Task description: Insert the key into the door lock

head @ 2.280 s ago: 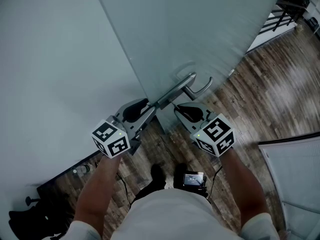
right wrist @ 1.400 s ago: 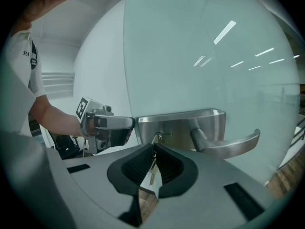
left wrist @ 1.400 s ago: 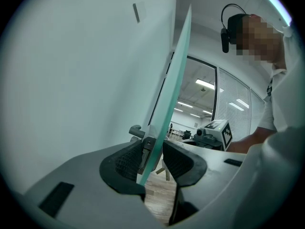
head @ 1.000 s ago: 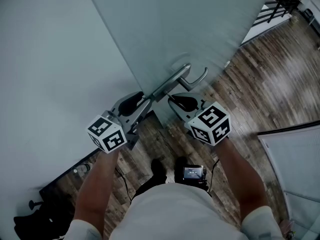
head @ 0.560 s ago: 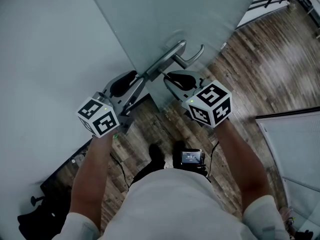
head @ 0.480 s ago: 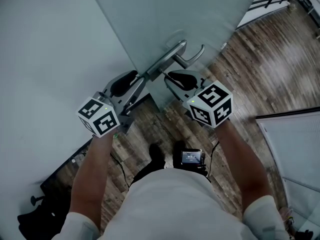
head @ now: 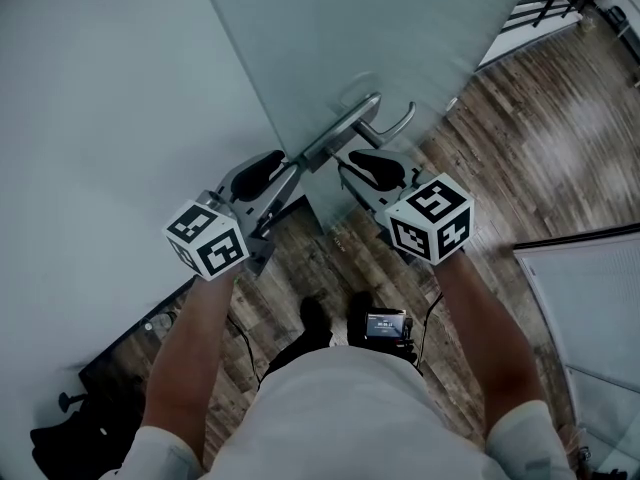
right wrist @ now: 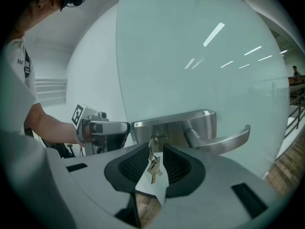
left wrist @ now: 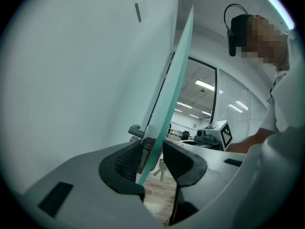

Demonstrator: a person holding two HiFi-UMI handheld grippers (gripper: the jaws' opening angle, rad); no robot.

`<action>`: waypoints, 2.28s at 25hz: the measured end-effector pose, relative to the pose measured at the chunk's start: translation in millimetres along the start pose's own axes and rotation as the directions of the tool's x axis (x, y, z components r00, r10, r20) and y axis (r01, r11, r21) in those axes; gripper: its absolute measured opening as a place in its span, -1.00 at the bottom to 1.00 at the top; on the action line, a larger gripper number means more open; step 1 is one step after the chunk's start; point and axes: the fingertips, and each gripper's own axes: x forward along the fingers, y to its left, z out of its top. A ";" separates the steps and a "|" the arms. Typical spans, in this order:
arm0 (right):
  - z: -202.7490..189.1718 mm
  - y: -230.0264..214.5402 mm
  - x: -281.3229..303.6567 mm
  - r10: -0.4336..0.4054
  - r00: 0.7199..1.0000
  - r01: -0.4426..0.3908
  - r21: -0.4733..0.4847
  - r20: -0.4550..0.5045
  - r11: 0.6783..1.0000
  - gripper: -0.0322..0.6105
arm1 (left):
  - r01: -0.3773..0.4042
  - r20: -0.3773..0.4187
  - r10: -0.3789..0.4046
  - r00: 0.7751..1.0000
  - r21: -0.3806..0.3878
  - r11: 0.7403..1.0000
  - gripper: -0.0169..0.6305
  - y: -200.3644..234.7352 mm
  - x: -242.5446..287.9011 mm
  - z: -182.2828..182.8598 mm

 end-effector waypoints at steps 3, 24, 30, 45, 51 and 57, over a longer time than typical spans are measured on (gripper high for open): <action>2.4 0.8 -1.8 -0.006 1.000 0.006 -0.005 0.003 1.000 -0.67 | 0.000 0.004 0.000 1.000 0.002 1.000 -0.52 -0.7 -1.4 1.7; 9.9 -4.1 -22.8 -0.044 0.998 0.042 0.038 0.050 0.998 -0.67 | -0.024 0.028 0.024 0.999 -0.017 1.000 -0.52 -0.9 -17.0 6.2; 21.4 -8.4 -35.8 -0.129 0.988 0.129 -0.004 0.081 0.992 -0.67 | -0.019 0.042 0.020 0.999 -0.017 1.000 -0.52 -11.9 -25.2 13.9; 37.9 9.4 -65.9 -0.215 0.971 0.211 0.048 0.105 0.976 -0.72 | -0.010 -0.001 0.010 1.000 0.056 0.998 -0.90 -54.3 -45.4 20.0; 40.8 18.9 -79.2 -0.220 0.967 0.215 0.056 0.126 0.975 -0.79 | 0.013 -0.006 -0.012 1.000 0.079 0.997 -0.90 -76.4 -50.7 20.3; 47.0 33.5 -96.8 -0.216 0.965 0.210 0.054 0.147 0.976 -0.82 | 0.009 0.021 -0.010 1.000 0.065 0.998 -0.90 -91.0 -63.0 24.8</action>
